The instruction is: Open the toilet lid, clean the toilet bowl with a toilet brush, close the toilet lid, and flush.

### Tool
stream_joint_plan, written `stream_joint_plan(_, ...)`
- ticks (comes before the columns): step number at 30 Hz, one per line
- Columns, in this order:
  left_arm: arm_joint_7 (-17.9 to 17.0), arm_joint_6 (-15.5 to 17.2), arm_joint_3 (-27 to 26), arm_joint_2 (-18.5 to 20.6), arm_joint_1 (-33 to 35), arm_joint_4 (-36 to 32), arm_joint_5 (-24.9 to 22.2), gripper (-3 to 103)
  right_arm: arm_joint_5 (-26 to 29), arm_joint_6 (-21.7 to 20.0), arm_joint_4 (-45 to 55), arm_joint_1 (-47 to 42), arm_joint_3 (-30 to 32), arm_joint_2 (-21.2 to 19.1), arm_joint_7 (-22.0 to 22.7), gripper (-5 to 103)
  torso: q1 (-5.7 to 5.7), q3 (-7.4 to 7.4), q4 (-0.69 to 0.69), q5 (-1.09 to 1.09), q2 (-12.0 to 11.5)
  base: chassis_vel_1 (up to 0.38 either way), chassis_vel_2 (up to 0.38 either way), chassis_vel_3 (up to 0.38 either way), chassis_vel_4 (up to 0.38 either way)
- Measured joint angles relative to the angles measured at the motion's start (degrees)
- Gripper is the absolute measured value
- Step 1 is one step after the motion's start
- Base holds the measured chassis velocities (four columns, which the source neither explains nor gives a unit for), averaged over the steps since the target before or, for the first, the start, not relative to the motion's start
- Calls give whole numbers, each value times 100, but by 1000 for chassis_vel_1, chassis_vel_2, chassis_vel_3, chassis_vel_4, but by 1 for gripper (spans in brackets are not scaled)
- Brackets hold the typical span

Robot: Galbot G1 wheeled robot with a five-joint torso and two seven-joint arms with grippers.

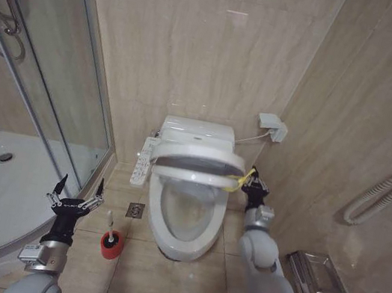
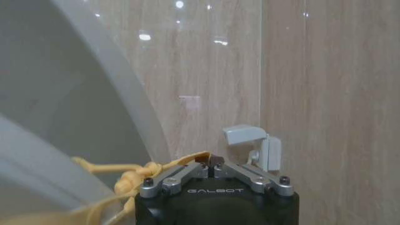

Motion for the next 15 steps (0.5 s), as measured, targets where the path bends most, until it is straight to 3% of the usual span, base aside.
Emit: stream_joint_plan(15,0,0,0,0,0,0,0,100,277,-267,-546,1109,-213,-232,18,1,0,0,1,0,0,0,0,0,0)
